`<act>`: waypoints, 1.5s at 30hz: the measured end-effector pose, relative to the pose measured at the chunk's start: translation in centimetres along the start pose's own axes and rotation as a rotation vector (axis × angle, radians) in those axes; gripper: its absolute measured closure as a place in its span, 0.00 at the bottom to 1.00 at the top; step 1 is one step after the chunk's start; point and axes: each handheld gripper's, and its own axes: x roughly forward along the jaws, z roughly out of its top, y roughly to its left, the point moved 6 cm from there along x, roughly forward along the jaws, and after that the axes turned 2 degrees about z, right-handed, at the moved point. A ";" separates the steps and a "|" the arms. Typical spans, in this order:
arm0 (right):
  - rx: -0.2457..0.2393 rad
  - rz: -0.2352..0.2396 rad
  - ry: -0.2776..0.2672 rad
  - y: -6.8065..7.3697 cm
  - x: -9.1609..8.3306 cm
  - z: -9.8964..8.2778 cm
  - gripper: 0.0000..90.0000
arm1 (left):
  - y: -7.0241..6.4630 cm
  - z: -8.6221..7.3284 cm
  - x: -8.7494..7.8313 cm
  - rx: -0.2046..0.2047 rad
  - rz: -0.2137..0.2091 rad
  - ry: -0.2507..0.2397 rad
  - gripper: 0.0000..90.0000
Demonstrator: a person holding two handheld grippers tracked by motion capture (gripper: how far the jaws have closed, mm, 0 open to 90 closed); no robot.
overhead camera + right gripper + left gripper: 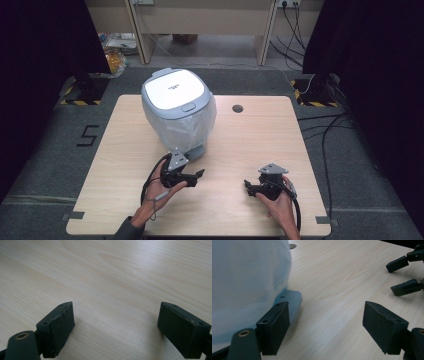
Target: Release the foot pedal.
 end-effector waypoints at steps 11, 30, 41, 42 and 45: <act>-0.005 0.003 0.003 0.0 0.0 0.0 0.15 | 2.2 -2.5 -2.0 -0.048 0.061 0.011 0.23; -0.005 0.003 0.003 0.0 0.0 0.0 0.15 | 3.9 -8.1 -3.5 -0.084 0.109 0.141 0.22; -0.005 0.003 0.003 0.0 0.0 0.0 0.15 | 3.8 -9.8 -4.1 -0.081 0.115 0.202 0.20; -0.004 0.003 0.003 0.0 0.0 0.0 0.15 | 3.8 -9.8 -4.1 -0.084 0.112 0.201 0.19; -0.005 0.004 0.003 0.0 0.0 0.0 0.15 | 3.7 -9.9 -4.2 -0.094 0.114 0.205 0.18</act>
